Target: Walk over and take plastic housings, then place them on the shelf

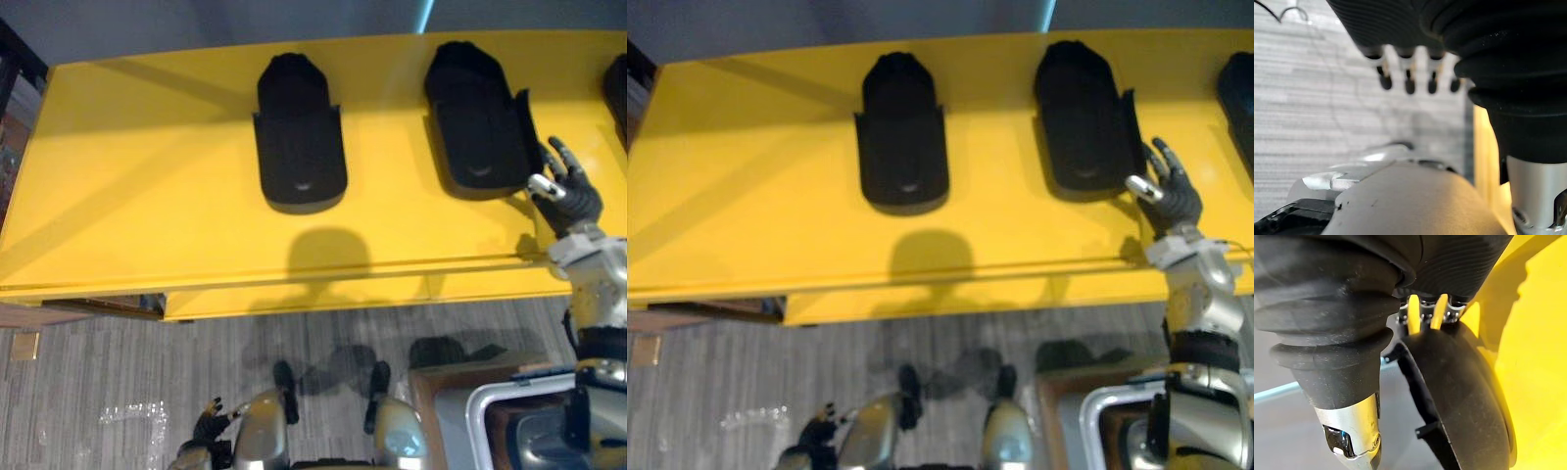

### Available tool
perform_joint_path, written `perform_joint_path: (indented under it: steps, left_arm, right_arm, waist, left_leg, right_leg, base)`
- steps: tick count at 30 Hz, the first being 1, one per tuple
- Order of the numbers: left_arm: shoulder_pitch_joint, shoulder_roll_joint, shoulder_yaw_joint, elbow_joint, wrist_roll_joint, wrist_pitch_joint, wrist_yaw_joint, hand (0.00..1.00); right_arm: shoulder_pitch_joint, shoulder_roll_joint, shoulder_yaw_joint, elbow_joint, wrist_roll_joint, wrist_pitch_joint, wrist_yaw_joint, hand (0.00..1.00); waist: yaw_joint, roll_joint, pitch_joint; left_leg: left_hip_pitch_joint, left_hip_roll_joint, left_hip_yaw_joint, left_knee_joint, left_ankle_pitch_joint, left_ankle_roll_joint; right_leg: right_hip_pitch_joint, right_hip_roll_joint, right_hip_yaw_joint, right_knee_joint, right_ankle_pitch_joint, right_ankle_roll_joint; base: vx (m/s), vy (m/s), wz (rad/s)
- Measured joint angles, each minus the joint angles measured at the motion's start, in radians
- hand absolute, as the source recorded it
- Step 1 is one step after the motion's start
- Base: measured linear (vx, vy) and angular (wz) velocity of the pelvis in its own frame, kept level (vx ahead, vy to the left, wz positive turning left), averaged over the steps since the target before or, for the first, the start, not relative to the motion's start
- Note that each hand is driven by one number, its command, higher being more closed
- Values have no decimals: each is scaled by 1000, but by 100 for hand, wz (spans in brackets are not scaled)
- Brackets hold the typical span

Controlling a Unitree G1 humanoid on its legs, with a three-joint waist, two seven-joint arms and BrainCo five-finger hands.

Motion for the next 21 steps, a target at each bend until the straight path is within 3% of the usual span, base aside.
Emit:
perform_joint_path:
  steps: [17,21]
  left_arm:
    - [0,7,0,0,6,1,0,0]
    - [6,7,0,0,7,0,0,0]
  right_arm:
    - [10,4,16,0,-1,6,1,0]
    - [25,20,18,0,-6,-23,-42,0]
  waist:
    - [0,-15,-14]
    - [1,-18,-41]
  left_leg:
    - [13,-9,-4,-39,23,-2]
    - [27,-16,-4,-77,41,-4]
  right_leg:
    - [1,-3,-3,-3,0,0]
    - [3,-4,-7,-11,0,0]
  base:
    - [0,-1,0]
    - [3,-2,1]
